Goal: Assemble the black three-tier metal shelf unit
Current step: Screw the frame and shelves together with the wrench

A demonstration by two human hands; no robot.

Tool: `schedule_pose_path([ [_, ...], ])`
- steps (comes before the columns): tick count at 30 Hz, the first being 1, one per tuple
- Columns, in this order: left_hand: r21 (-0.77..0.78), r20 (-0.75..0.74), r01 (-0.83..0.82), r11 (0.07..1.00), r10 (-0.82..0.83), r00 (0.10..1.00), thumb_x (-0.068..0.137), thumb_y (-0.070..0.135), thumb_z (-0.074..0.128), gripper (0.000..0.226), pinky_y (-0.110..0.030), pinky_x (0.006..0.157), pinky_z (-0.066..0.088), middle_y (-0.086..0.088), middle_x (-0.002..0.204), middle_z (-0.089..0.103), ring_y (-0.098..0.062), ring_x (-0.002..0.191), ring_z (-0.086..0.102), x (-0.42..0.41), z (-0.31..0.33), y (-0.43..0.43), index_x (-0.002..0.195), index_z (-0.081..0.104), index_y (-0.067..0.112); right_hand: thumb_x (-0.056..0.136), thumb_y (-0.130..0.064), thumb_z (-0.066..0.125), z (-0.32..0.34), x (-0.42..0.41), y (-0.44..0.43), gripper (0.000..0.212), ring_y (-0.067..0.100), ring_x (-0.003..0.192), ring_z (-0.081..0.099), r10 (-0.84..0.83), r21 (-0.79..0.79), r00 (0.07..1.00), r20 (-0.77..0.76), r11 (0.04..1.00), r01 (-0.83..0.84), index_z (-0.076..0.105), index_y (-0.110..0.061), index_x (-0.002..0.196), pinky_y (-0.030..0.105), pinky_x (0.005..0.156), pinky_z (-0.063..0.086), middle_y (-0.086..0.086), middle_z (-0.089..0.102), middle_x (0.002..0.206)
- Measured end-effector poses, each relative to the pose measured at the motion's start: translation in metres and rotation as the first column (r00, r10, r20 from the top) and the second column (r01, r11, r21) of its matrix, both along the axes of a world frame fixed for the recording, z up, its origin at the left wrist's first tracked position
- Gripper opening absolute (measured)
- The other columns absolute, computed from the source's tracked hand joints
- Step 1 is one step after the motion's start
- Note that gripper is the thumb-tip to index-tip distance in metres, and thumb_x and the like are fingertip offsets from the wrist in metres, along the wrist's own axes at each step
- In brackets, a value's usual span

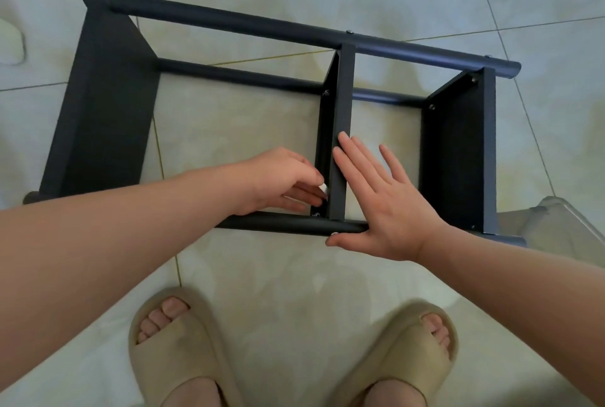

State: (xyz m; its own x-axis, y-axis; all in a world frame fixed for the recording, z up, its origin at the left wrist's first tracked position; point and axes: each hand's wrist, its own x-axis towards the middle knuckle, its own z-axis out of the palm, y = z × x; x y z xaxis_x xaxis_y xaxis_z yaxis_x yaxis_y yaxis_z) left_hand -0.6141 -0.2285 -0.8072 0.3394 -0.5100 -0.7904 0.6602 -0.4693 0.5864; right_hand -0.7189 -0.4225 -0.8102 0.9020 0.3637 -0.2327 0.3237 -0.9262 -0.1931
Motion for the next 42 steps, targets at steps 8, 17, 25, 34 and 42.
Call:
schedule_pose_path([
  [8,0.023,0.006,-0.021,1.0,0.021,1.0,0.096,0.025,0.065,0.009,-0.029,0.081,0.055,0.005,0.077,0.076,-0.013,0.085,0.071,-0.001,-0.004,-0.004,0.098,0.067,0.017,0.084,-0.085,0.038,0.001,0.0,0.0,0.115,0.02,0.157,-0.006,-0.008,0.016,1.0,-0.006,1.0,0.008,0.005,-0.007,0.162,0.054,0.125,0.01,0.006,-0.008,0.17],
  [17,0.063,-0.005,0.009,0.998,-0.008,1.0,0.097,0.027,0.063,0.024,-0.031,0.082,0.053,-0.001,0.099,0.076,-0.014,0.092,0.071,0.0,-0.007,-0.011,0.118,0.066,0.016,0.083,-0.085,0.039,0.001,0.0,0.001,0.115,0.019,0.157,-0.004,-0.012,0.001,1.0,-0.004,1.0,0.012,0.005,-0.008,0.162,0.056,0.125,0.008,0.006,-0.007,0.17],
  [25,0.07,0.044,-0.039,0.997,0.036,0.998,0.094,0.026,0.067,0.018,-0.027,0.075,0.051,0.001,0.092,0.076,-0.01,0.078,0.067,0.003,-0.008,-0.01,0.108,0.069,0.015,0.083,-0.086,0.039,0.002,0.001,0.001,0.115,0.018,0.156,-0.007,-0.011,-0.02,1.0,-0.011,1.0,0.011,0.005,-0.009,0.162,0.054,0.126,0.006,0.005,-0.008,0.17],
  [34,0.067,-0.048,-0.027,0.997,0.03,0.998,0.097,0.023,0.063,0.011,-0.025,0.073,0.052,0.004,0.076,0.075,-0.01,0.074,0.067,0.002,-0.004,-0.009,0.097,0.067,0.013,0.083,-0.085,0.04,0.002,0.001,0.002,0.115,0.018,0.157,-0.005,-0.013,-0.022,1.0,-0.003,1.0,0.013,0.005,-0.009,0.162,0.054,0.126,0.008,0.006,-0.007,0.17],
  [42,0.049,-0.058,-0.016,0.999,0.019,0.998,0.098,0.018,0.06,0.013,-0.025,0.072,0.051,0.002,0.072,0.073,-0.012,0.075,0.066,0.002,-0.004,-0.01,0.087,0.062,0.013,0.084,-0.085,0.039,0.002,0.0,0.002,0.115,0.018,0.157,-0.004,-0.012,-0.031,1.0,0.0,0.999,0.012,0.006,-0.008,0.162,0.054,0.126,0.007,0.006,-0.007,0.17],
])
